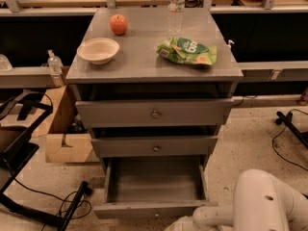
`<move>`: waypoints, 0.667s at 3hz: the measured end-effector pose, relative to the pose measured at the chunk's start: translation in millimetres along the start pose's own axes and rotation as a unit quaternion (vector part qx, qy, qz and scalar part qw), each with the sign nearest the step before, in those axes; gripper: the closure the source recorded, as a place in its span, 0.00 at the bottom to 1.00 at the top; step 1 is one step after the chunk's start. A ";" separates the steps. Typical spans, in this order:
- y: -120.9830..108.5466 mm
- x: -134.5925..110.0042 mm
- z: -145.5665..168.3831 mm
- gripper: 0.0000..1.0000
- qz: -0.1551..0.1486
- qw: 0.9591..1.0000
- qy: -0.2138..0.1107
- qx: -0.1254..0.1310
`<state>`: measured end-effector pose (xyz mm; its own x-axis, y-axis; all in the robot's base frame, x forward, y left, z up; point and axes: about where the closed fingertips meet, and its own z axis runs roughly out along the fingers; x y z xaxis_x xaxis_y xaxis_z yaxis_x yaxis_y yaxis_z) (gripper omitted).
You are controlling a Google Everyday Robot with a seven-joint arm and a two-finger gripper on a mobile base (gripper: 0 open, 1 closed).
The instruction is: Close bottom drawer
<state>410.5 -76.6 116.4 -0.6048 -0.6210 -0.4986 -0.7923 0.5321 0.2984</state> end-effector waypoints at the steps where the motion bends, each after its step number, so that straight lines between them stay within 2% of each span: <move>1: 4.8 40.6 9.0 1.00 0.031 1.000 -0.003 0.006; 2: 0.6 37.0 11.4 1.00 0.029 1.000 -0.006 0.005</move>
Offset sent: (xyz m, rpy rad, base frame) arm -0.0220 -0.0150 -0.0217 0.0012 0.0184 -0.0477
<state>388.5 -92.7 88.8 -0.6480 -0.5820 -0.4913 -0.7556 0.5719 0.3193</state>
